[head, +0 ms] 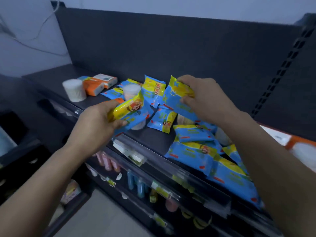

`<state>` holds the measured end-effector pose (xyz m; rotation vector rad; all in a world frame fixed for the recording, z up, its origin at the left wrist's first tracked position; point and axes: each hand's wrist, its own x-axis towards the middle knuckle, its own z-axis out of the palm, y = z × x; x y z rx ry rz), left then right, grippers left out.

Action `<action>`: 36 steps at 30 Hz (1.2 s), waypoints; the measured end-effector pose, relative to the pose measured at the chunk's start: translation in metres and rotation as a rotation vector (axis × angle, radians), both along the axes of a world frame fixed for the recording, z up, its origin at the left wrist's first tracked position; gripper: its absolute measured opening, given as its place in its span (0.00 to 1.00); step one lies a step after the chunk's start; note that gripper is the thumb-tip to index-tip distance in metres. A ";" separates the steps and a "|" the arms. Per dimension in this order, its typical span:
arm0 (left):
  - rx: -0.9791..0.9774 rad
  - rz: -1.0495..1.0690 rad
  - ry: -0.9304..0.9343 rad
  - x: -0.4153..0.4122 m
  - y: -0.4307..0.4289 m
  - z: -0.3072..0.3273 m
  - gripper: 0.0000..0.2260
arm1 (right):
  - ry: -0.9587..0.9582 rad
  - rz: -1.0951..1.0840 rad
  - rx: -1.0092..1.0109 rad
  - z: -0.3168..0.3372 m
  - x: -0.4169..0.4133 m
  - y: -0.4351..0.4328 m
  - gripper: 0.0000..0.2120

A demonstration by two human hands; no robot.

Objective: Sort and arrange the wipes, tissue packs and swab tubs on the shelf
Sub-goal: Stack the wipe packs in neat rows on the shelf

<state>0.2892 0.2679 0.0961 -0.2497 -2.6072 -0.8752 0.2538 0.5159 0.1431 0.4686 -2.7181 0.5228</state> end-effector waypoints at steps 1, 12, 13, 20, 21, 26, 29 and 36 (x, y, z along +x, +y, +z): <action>0.003 -0.001 0.015 -0.010 -0.004 0.001 0.08 | 0.011 0.003 0.005 -0.001 -0.011 -0.005 0.19; -0.026 -0.096 0.068 -0.145 -0.009 0.021 0.08 | 0.005 -0.060 -0.058 -0.014 -0.129 -0.020 0.18; -0.029 -0.113 0.062 -0.156 -0.007 0.021 0.07 | 0.003 -0.078 -0.063 -0.014 -0.136 -0.019 0.18; -0.083 -0.292 -0.005 -0.235 0.008 0.013 0.07 | -0.044 -0.227 -0.068 -0.023 -0.175 -0.001 0.15; -0.120 -0.326 -0.013 -0.244 0.010 0.011 0.07 | -0.070 -0.254 -0.056 -0.026 -0.179 0.000 0.14; -0.308 -0.594 -0.081 -0.287 0.022 -0.007 0.11 | -0.172 -0.395 -0.022 -0.043 -0.195 0.001 0.15; -0.473 -0.716 -0.106 -0.305 0.034 -0.022 0.16 | -0.262 -0.456 0.003 -0.053 -0.203 -0.005 0.14; -0.814 -0.731 -0.076 -0.342 0.034 -0.042 0.19 | -0.469 -0.472 0.048 -0.062 -0.222 -0.022 0.14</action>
